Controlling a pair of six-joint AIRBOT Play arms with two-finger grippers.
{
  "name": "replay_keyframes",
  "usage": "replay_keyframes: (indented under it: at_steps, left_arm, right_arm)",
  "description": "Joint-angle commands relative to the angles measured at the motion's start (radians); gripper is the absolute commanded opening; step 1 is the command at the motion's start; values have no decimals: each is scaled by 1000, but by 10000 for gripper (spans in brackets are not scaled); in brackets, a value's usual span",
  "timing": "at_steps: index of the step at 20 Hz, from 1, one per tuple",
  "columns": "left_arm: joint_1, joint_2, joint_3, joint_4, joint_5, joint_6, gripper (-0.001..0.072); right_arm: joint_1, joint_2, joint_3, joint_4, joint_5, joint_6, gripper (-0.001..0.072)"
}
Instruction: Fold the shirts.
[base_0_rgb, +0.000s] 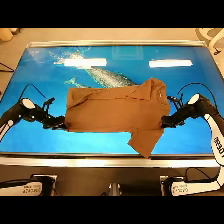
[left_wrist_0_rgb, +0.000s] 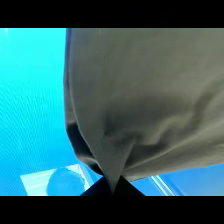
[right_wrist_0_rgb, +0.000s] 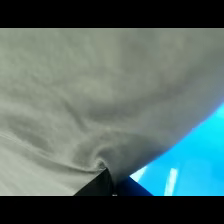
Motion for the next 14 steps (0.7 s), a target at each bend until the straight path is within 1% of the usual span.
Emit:
replay_keyframes:
  at_steps: [1, 3, 5, 6, 8, 9, 11, 12, 13, 14]
  left_arm:
    - [1, 29, 35, -21, 11, 2, 23]
    - [1, 113, 131, -21, 42, 2, 21]
    - [2, 234, 296, -21, 97, 9, 20]
    - [2, 307, 413, -21, 132, 8, 21]
    - [1, 454, 640, -21, 253, 8, 22]
    - [1, 528, 734, -21, 349, 8, 22]
    - [1, 663, 829, -21, 537, 8, 23]
    - [1, 725, 835, -21, 595, 8, 23]
    - [1, 779, 834, -21, 609, 8, 23]
    - [2, 820, 832, -20, 590, 8, 23]
  right_arm:
    - [0, 14, 13, 42, -18, -31, 20]
    - [0, 88, 84, 50, -24, -100, 19]
    - [0, 220, 246, 45, -62, -200, 19]
    - [0, 292, 344, 37, -87, -232, 19]
    - [0, 462, 547, 7, -196, -265, 20]
    - [0, 555, 628, -15, -293, -279, 21]
    - [0, 720, 711, -52, -450, -326, 21]
    - [0, 800, 718, -55, -494, -379, 21]
    - [0, 861, 718, -68, -496, -407, 21]
    - [0, 900, 718, -91, -474, -401, 21]
